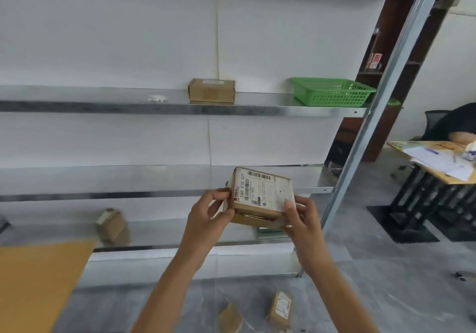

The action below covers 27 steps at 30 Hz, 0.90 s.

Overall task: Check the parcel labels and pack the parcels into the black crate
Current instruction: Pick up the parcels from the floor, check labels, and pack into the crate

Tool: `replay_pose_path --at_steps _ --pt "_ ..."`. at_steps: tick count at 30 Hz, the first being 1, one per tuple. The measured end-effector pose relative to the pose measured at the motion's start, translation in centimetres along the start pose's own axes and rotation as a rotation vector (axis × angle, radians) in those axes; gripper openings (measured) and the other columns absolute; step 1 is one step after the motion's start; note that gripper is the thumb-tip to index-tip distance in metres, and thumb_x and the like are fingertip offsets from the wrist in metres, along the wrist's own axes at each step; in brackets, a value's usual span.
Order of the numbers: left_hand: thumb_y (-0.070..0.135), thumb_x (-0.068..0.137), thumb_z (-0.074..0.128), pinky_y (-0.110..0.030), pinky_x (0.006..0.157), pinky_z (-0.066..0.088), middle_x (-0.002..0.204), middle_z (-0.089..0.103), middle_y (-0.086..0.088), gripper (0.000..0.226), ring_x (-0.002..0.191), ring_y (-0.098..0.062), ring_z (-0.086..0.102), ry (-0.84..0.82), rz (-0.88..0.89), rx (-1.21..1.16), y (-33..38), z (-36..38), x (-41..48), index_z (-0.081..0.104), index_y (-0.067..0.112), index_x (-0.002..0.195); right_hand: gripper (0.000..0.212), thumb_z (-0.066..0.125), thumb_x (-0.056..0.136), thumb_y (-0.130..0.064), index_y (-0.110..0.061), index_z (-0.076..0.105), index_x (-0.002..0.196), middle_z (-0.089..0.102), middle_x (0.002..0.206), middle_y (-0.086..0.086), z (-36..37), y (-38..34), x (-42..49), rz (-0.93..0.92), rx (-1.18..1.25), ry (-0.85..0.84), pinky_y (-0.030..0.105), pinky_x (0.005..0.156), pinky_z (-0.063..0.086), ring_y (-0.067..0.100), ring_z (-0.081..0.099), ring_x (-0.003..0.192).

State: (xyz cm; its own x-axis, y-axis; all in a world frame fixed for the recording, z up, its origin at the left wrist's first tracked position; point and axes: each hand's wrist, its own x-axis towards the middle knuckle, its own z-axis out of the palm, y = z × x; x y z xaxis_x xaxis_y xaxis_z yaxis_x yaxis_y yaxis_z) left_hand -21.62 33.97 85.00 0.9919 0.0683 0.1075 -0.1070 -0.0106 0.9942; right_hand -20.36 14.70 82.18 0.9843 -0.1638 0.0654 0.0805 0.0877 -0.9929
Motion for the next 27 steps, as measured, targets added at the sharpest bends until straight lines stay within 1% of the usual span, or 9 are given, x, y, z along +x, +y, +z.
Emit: replay_pose_path --at_steps 2,5,11,14,16,19,22,24,27 --pt "0.008 0.085 0.062 -0.023 0.086 0.048 0.112 0.068 0.011 0.006 0.106 -0.005 0.063 -0.003 -0.042 -0.071 0.5 -1.2 -2.8 0.063 0.014 0.084 0.045 0.062 0.077 -0.041 -0.016 0.051 0.112 0.063 0.114 0.011 0.3 -0.1 -2.4 -0.033 0.017 0.014 0.047 0.089 0.054 0.026 0.063 0.105" --pt "0.019 0.085 0.063 -0.034 0.088 0.052 0.102 0.073 0.004 0.016 0.098 -0.016 0.067 0.062 -0.071 -0.084 0.8 -3.5 -6.4 0.058 0.017 0.070 0.042 0.066 0.073 -0.042 -0.019 0.053 0.107 0.066 0.110 0.003 1.4 -0.2 -6.2 -0.117 -0.008 -0.021 0.030 0.079 0.057 0.016 0.065 0.100" --pt "0.009 0.080 0.069 -0.026 0.074 0.056 0.104 0.072 0.003 0.016 0.101 -0.013 0.067 0.092 -0.025 -0.080 1.1 -9.9 -12.9 0.055 0.005 0.088 0.045 0.072 0.069 -0.047 -0.031 0.057 0.108 0.066 0.106 -0.016 5.3 -1.3 -12.6 -0.225 -0.052 -0.109 0.015 0.073 0.054 0.007 0.063 0.101" --pt "0.003 0.081 0.068 -0.019 0.071 0.054 0.107 0.071 0.001 0.023 0.106 -0.010 0.064 0.135 0.021 -0.087 2.1 -13.6 -15.9 0.062 0.009 0.102 0.051 0.072 0.062 -0.055 -0.036 0.058 0.108 0.067 0.105 -0.017 8.0 -2.2 -15.6 -0.194 -0.026 -0.178 0.017 0.072 0.055 0.006 0.063 0.100" --pt "0.000 0.080 0.068 -0.021 0.074 0.054 0.109 0.070 0.000 0.030 0.109 -0.012 0.063 0.157 0.059 -0.104 3.1 -16.4 -18.0 0.063 0.012 0.107 0.055 0.072 0.060 -0.055 -0.036 0.060 0.110 0.067 0.106 -0.015 10.5 -2.8 -17.6 -0.165 0.001 -0.216 0.027 0.079 0.058 0.010 0.063 0.102" --pt "0.009 0.074 0.074 -0.034 0.092 0.051 0.120 0.065 0.003 0.047 0.119 -0.012 0.055 0.150 0.064 -0.090 4.3 -21.7 -21.3 0.060 0.019 0.117 0.049 0.071 0.066 -0.044 -0.032 0.064 0.114 0.069 0.112 -0.006 15.0 -3.4 -21.4 -0.168 0.077 -0.245 0.043 0.095 0.052 0.020 0.061 0.110" --pt "0.026 0.063 0.077 -0.043 0.105 0.042 0.132 0.055 -0.001 0.074 0.124 -0.015 0.051 0.128 -0.044 -0.109 5.3 -28.4 -24.8 0.050 0.026 0.132 0.043 0.070 0.072 -0.038 -0.032 0.065 0.114 0.069 0.114 -0.005 20.2 -3.7 -26.3 -0.185 0.120 -0.278 0.043 0.098 0.049 0.019 0.061 0.112" --pt "0.032 0.066 0.074 -0.040 0.106 0.041 0.129 0.059 -0.002 0.072 0.119 -0.016 0.056 0.042 -0.078 -0.126 5.8 -33.2 -27.2 0.048 0.026 0.133 0.043 0.070 0.071 -0.039 -0.032 0.066 0.113 0.070 0.114 -0.005 23.9 -3.5 -29.9 -0.170 0.157 -0.298 0.042 0.098 0.049 0.019 0.061 0.113" --pt "0.057 0.063 0.074 -0.023 0.096 0.048 0.123 0.064 0.006 0.076 0.115 -0.008 0.059 -0.087 -0.103 -0.036 6.8 -39.6 -31.2 0.048 0.031 0.129 0.040 0.069 0.071 -0.036 -0.031 0.069 0.110 0.070 0.114 -0.002 29.2 -2.9 -35.2 -0.122 0.230 -0.320 0.036 0.094 0.051 0.020 0.062 0.113"
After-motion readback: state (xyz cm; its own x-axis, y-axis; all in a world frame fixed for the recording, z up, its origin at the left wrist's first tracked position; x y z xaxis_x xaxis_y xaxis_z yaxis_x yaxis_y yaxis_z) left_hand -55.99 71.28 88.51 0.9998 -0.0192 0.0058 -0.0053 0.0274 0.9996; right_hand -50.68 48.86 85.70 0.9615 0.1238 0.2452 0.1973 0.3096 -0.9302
